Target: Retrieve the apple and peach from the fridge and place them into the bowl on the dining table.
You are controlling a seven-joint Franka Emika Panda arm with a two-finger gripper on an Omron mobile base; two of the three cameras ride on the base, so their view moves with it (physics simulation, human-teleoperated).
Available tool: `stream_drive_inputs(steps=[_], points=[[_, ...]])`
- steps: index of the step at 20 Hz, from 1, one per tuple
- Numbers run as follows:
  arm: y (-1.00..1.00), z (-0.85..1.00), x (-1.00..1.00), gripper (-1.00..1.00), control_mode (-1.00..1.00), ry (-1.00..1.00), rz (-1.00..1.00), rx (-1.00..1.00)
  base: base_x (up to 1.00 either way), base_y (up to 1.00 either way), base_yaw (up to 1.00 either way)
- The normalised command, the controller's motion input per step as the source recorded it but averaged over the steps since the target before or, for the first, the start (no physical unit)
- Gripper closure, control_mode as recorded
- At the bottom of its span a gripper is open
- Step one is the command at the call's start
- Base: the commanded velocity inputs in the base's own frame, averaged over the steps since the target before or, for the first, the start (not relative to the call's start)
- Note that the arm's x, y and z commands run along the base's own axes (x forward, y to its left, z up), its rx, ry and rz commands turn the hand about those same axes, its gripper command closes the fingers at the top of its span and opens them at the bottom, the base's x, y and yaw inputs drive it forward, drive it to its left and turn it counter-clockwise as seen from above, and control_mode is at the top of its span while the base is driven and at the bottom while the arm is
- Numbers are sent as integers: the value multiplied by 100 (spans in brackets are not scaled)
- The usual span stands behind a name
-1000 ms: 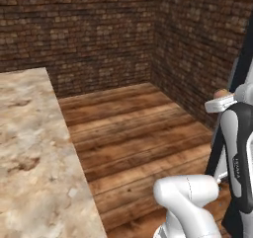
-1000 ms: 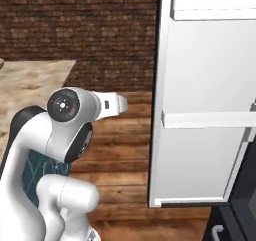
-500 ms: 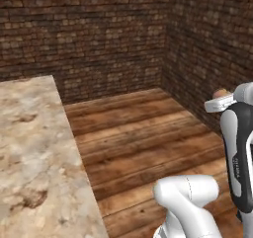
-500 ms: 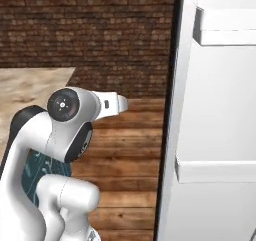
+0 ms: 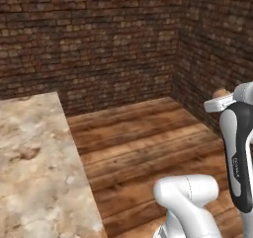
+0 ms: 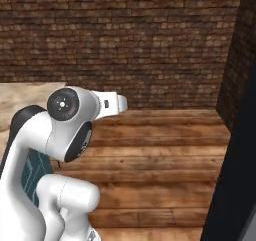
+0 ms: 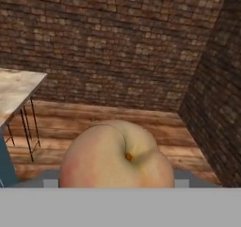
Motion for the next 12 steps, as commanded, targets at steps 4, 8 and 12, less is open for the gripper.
stream_drive_inputs(steps=[4, 8, 12], points=[[0, 0, 0, 100, 100, 0, 0, 0, 100, 0, 0], [0, 0, 0, 100, 100, 0, 0, 0, 100, -1, 0], [0, 0, 0, 100, 100, 0, 0, 0, 100, -17, 14]])
